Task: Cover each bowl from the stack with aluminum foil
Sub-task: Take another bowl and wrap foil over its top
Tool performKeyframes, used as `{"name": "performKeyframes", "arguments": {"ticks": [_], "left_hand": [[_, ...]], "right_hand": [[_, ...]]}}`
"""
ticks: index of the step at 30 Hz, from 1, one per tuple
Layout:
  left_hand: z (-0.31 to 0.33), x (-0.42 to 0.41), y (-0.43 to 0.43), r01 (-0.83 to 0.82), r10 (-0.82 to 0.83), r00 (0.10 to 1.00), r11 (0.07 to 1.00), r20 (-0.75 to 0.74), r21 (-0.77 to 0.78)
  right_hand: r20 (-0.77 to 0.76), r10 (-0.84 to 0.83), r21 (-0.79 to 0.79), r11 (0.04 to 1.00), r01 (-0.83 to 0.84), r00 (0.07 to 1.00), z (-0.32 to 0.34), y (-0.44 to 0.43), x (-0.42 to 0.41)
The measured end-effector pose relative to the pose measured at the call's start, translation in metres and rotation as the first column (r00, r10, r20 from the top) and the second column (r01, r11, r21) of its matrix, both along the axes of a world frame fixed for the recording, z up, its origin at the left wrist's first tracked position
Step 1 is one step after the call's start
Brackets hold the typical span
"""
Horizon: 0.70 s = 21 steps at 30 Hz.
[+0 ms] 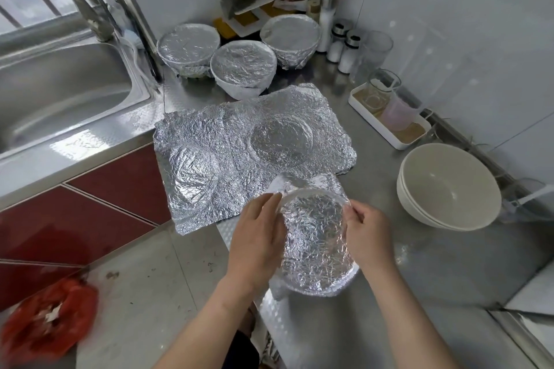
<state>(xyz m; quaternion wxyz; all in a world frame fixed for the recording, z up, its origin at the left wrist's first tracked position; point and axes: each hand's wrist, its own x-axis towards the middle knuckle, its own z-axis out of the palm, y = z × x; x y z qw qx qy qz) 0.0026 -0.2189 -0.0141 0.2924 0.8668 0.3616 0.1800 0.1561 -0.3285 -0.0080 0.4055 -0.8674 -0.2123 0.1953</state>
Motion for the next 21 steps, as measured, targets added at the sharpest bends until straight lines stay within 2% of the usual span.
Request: {"name": "performKeyframes", "arguments": {"ticks": [3, 5, 8, 10, 14, 21], "left_hand": [[-0.007, -0.003, -0.004, -0.029, 0.027, 0.999, 0.997, -0.033, -0.069], [-0.011, -0.001, -0.005, -0.039, 0.036, 0.998, 0.997, -0.050, -0.068], [-0.010, 0.007, -0.006, -0.046, 0.041, 0.997, 0.996, -0.062, -0.078], [-0.009, 0.009, -0.006, -0.050, 0.046, 0.998, 0.995, -0.052, -0.092], [-0.009, 0.010, -0.008, -0.055, 0.053, 0.998, 0.989, -0.018, -0.136], [-0.012, 0.011, -0.008, -0.055, 0.053, 0.998, 0.986, -0.013, -0.158]], "right_hand": [[-0.071, -0.070, 0.010, 0.997, 0.071, 0.995, 0.002, 0.001, -0.012], [-0.101, -0.032, -0.035, 0.999, 0.029, 0.994, 0.005, 0.000, -0.017], [-0.010, 0.112, -0.083, 0.990, -0.112, 0.994, 0.012, 0.004, -0.011], [-0.032, 0.162, -0.107, 0.981, -0.165, 0.986, 0.013, 0.011, -0.002], [-0.062, 0.195, -0.088, 0.976, -0.200, 0.979, 0.012, 0.017, 0.002], [0.016, 0.245, -0.113, 0.964, -0.241, 0.969, 0.007, 0.016, 0.003]]}}
